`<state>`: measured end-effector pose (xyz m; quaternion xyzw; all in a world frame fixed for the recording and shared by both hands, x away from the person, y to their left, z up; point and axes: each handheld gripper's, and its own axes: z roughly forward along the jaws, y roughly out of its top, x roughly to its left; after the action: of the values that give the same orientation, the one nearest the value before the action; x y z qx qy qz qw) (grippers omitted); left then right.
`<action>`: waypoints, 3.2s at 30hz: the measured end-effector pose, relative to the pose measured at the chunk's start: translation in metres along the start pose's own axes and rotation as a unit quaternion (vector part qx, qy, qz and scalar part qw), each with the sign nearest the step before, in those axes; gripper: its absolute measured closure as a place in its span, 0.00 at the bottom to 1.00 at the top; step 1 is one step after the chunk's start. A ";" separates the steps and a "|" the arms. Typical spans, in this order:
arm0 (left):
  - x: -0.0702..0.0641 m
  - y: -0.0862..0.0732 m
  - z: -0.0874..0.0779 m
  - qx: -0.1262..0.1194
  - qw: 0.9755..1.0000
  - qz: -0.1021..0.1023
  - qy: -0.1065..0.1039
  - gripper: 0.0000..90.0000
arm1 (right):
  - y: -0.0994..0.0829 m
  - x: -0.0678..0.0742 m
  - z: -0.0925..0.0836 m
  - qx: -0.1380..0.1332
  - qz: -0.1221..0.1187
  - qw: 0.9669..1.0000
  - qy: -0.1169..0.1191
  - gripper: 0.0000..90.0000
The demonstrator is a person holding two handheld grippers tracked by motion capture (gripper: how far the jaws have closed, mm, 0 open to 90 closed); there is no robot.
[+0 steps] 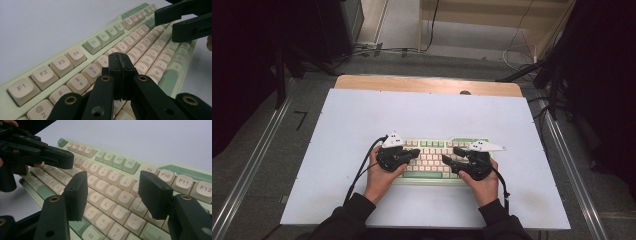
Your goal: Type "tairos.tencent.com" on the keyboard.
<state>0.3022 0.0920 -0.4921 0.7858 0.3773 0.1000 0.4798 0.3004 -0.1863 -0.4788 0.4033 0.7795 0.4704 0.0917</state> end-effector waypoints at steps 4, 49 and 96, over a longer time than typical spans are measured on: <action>0.000 0.000 0.001 0.004 1.000 0.001 0.001 1.00 | 0.000 -0.001 0.000 -0.001 0.000 1.000 0.000 0.43; 0.015 0.008 -0.027 -0.054 0.998 -0.037 -0.024 0.66 | 0.001 -0.003 -0.002 -0.005 0.002 1.000 -0.002 0.44; 0.017 -0.031 -0.068 -0.078 0.994 -0.069 0.033 0.44 | -0.006 0.020 0.004 0.087 -0.094 0.992 -0.017 0.97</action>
<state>0.2628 0.1578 -0.4861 0.7143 0.4369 0.1217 0.5330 0.2859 -0.1709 -0.4804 0.3421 0.8503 0.3835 0.1132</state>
